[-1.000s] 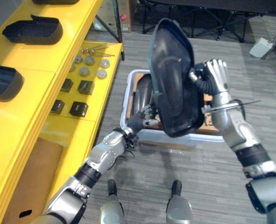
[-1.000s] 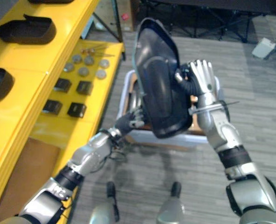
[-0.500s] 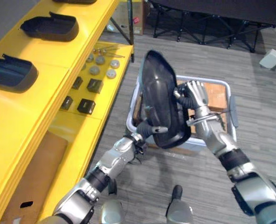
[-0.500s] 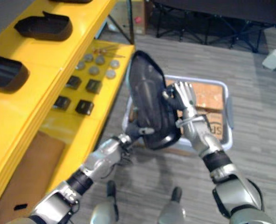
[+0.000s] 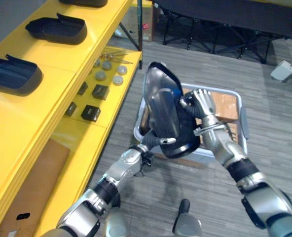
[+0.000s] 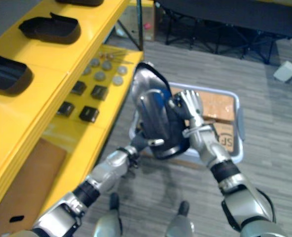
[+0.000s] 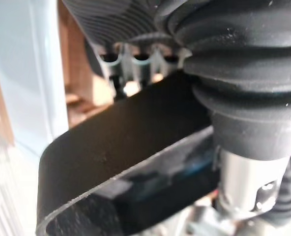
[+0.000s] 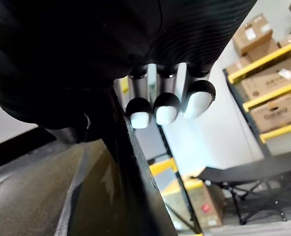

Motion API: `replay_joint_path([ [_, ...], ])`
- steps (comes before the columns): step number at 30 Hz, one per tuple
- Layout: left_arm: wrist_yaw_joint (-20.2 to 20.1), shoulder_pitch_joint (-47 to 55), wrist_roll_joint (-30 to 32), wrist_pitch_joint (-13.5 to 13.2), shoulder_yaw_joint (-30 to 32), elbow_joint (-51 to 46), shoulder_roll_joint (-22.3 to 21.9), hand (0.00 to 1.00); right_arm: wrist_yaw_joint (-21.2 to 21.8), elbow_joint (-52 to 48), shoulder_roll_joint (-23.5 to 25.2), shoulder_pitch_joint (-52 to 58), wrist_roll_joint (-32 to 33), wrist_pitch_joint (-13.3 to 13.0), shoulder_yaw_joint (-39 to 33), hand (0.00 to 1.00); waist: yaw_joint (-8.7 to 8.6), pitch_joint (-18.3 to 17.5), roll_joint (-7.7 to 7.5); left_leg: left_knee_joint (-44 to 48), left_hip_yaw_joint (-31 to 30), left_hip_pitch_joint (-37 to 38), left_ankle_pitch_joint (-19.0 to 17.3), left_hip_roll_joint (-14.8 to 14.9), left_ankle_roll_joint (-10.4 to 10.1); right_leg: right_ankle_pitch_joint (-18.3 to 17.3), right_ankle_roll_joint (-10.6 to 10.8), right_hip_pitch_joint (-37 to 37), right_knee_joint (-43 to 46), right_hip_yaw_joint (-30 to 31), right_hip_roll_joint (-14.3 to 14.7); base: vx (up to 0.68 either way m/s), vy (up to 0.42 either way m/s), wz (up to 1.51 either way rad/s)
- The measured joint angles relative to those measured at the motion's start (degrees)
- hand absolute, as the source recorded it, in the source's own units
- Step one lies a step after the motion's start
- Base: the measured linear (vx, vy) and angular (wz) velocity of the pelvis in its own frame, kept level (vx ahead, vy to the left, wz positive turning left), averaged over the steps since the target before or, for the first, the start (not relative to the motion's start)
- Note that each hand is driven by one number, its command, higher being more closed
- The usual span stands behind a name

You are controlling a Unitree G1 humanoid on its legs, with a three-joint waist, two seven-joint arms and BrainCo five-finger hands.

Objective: Walk over and take plastic housings, then place them on the shelf

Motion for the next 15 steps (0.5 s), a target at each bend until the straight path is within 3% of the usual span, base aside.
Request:
replay_joint_path([
  [10,4.49,0.05,-1.85,-3.67,-0.01,-0.01,0.02,1.0,-0.07,-0.39,2.18,-0.38,4.39,0.2,-1.4,1.0,-0.06,0.0,0.0,-0.03,0.34,0.4,-0.01,0.09,0.0,0.01,0.0,0.24,-0.22,0.27,0.1,0.0,-0.001,-0.01],
  [15,6.85,0.84,-10.98,-8.2,0.98,-0.08,-0.03,1.0,-3.67,-5.89,6.92,5.12,8.49,2.24,-4.35,1.0,0.02,0.0,0.0,-0.23,1.39,1.52,-0.11,0.4,0.04,-0.11,-0.1,0.4,-0.25,1.26,0.35,0.0,-0.01,-0.1],
])
